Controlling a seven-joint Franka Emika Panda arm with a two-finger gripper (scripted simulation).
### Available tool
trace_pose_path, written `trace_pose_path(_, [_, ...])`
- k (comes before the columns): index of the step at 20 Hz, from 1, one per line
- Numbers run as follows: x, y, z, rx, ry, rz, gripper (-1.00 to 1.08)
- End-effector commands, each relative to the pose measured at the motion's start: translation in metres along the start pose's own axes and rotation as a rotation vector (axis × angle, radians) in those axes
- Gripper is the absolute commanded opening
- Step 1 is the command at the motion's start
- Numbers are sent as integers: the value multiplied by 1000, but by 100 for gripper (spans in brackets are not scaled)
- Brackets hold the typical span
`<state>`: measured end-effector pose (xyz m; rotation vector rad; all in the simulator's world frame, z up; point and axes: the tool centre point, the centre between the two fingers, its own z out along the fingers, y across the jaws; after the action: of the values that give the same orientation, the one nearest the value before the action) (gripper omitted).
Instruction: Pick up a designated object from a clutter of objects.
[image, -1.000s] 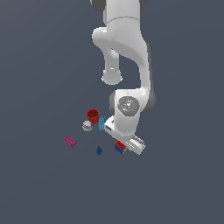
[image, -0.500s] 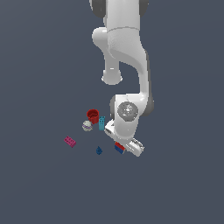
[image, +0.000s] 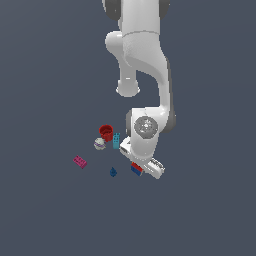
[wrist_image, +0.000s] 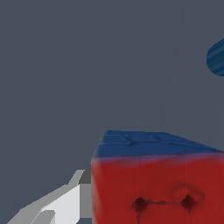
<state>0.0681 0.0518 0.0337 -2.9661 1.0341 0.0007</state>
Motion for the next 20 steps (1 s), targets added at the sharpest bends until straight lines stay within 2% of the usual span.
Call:
trace_pose_path(1, [0,0,-1,0,0,0,-100])
trace_pose_path(11, [5,18,-35,0,0,0,-100])
trace_pose_path(20, [15,56,-112,1,0,0,-100])
